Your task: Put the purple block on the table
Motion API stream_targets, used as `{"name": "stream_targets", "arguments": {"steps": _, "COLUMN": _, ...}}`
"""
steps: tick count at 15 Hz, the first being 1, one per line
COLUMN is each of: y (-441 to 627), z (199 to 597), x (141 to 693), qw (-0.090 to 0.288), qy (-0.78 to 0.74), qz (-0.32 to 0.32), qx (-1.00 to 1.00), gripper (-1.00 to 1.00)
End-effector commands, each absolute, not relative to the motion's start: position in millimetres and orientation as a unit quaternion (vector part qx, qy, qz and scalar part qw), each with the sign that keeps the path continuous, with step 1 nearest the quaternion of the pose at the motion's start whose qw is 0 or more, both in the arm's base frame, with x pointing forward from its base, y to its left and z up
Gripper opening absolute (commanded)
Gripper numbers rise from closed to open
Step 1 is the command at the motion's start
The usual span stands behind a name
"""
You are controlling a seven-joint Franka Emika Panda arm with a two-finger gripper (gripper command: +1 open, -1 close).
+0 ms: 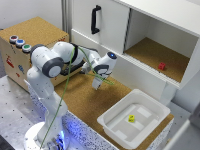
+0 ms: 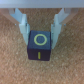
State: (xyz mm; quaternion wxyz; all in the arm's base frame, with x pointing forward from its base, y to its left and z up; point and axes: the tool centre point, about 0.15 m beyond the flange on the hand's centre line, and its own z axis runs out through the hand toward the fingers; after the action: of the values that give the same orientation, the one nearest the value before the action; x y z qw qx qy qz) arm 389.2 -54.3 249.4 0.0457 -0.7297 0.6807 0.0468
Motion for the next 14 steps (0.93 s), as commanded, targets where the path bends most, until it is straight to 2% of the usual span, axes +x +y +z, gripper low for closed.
{"name": "stream_targets", "arguments": {"steps": 1, "y": -43, "z": 274, "x": 372, "qw": -0.015, "qy": 0.706, "qz": -0.051, "qx": -0.706, "gripper": -1.0}}
{"name": "stream_targets", "arguments": {"steps": 11, "y": -75, "z": 247, "x": 369, "qw": -0.005, "qy": 0.718, "qz": -0.052, "qx": -0.694, "gripper": -1.0}}
{"name": "stream_targets", "arguments": {"steps": 14, "y": -80, "z": 225, "x": 372, "qw": 0.007, "qy": 0.709, "qz": -0.04, "qx": -0.704, "gripper": -1.0}}
